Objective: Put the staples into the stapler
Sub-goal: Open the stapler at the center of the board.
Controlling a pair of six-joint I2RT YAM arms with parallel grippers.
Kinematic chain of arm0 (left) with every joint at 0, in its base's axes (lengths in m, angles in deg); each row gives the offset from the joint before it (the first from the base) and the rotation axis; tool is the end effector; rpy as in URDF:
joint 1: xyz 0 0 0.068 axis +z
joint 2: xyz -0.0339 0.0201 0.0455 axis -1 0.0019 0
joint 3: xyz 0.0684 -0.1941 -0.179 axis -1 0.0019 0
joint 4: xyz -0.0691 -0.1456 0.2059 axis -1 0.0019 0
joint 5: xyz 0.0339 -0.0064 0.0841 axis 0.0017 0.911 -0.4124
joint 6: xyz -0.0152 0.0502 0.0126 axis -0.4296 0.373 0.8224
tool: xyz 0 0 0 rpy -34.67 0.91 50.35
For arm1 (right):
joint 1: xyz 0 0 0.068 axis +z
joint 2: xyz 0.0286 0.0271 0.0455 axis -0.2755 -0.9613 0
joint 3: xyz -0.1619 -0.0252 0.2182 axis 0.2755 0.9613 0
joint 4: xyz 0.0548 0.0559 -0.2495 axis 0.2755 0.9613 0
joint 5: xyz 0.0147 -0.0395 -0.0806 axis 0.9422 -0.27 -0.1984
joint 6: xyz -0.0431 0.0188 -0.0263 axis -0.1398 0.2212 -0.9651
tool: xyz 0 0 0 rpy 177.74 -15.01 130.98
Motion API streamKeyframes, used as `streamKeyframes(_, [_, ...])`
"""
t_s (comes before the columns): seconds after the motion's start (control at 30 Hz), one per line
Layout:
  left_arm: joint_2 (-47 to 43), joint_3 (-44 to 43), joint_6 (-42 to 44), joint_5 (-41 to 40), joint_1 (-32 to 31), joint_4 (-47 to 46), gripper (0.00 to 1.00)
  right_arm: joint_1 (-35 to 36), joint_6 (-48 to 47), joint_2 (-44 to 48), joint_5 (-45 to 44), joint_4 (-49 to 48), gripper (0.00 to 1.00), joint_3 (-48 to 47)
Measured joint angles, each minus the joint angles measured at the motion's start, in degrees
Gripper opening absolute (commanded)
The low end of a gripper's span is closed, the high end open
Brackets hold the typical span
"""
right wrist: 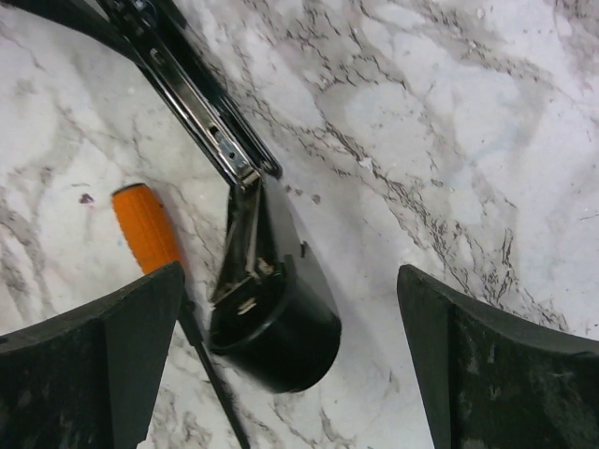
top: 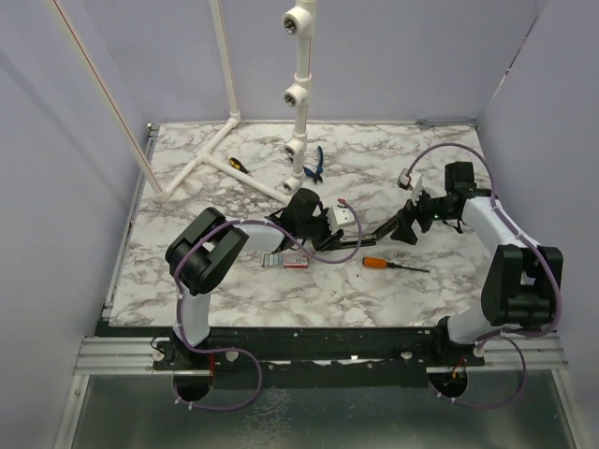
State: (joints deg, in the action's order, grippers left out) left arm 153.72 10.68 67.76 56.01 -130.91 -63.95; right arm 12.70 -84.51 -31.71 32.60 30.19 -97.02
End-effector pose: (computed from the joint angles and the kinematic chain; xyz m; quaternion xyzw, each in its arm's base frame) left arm 0.2872 -0.2737 0.1410 0.5561 0.6608 -0.3007 0.4047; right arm 0.2917 0.0074 0.2152 -0.4453 0.7992 0.2258 0.3347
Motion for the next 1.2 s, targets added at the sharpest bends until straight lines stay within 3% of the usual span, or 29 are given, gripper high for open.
streamKeyframes(0.2, [0.0, 0.0, -0.17, -0.13, 0.0, -0.07, 0.36, 0.02, 8.96, 4.07, 2.69, -0.76, 1.0, -0.96])
streamKeyframes(0.53, [0.0, 0.13, -0.22, -0.15, -0.26, -0.28, 0.36, 0.0, 20.72, 2.32, -0.44, -4.0, 0.99, -3.37])
streamKeyframes(1.2, [0.0, 0.85, 0.22, -0.68, -0.37, -1.75, 0.36, -8.81, 18.6, -10.47, -0.5, -2.34, 0.97, -5.25])
